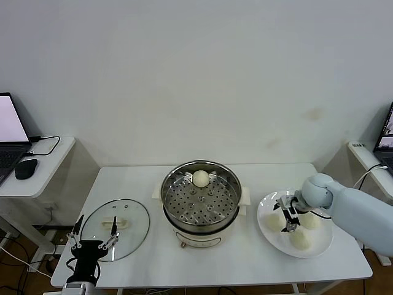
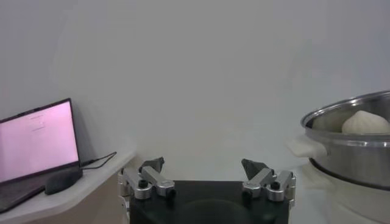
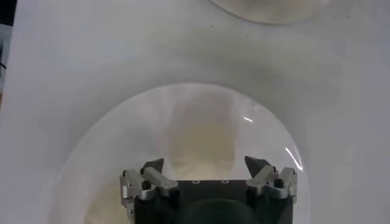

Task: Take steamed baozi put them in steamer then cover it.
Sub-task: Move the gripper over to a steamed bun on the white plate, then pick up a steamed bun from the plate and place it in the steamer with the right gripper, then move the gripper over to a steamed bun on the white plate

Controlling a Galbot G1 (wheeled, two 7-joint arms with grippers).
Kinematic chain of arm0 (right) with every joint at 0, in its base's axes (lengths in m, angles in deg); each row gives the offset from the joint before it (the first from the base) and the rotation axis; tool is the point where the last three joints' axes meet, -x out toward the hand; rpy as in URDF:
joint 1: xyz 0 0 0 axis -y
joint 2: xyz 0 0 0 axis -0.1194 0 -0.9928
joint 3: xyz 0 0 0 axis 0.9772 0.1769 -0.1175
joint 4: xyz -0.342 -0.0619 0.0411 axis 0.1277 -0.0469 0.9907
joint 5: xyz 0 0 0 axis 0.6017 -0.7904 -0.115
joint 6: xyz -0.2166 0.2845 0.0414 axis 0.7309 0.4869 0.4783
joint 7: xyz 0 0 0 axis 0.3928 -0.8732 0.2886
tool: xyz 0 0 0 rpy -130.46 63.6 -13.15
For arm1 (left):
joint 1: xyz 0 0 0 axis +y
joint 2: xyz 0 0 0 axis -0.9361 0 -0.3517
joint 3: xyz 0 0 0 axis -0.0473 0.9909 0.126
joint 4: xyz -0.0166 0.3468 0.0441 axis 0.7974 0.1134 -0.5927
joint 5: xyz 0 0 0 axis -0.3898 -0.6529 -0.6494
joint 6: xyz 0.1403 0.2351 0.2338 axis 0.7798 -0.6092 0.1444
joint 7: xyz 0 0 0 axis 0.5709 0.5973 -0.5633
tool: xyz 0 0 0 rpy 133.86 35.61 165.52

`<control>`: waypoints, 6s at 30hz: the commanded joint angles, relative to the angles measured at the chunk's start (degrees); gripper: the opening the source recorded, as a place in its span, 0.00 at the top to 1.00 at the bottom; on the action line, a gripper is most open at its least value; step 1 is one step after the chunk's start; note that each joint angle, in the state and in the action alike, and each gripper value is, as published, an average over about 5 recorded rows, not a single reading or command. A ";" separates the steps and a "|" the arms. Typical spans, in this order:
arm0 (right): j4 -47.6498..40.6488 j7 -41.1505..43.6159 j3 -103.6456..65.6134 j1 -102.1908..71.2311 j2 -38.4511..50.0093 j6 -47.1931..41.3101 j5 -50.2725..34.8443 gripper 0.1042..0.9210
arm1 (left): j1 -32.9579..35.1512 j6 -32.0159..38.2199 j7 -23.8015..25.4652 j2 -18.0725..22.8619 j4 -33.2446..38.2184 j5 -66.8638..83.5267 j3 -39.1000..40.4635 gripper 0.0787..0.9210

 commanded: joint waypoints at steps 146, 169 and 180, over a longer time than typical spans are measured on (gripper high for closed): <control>17.31 4.04 -18.99 -20.45 19.98 2.87 3.80 0.12 | 0.02 -1.69 -0.09 0.01 2.45 -2.13 2.02 0.12; 7.96 2.27 -17.07 -17.67 11.73 2.73 4.72 0.12 | -0.50 -1.61 -0.11 -0.01 1.31 -2.17 1.74 0.12; 7.57 2.87 -16.22 -16.99 11.01 2.34 4.75 0.22 | -0.61 -1.61 -0.11 0.03 1.15 -2.15 1.72 0.12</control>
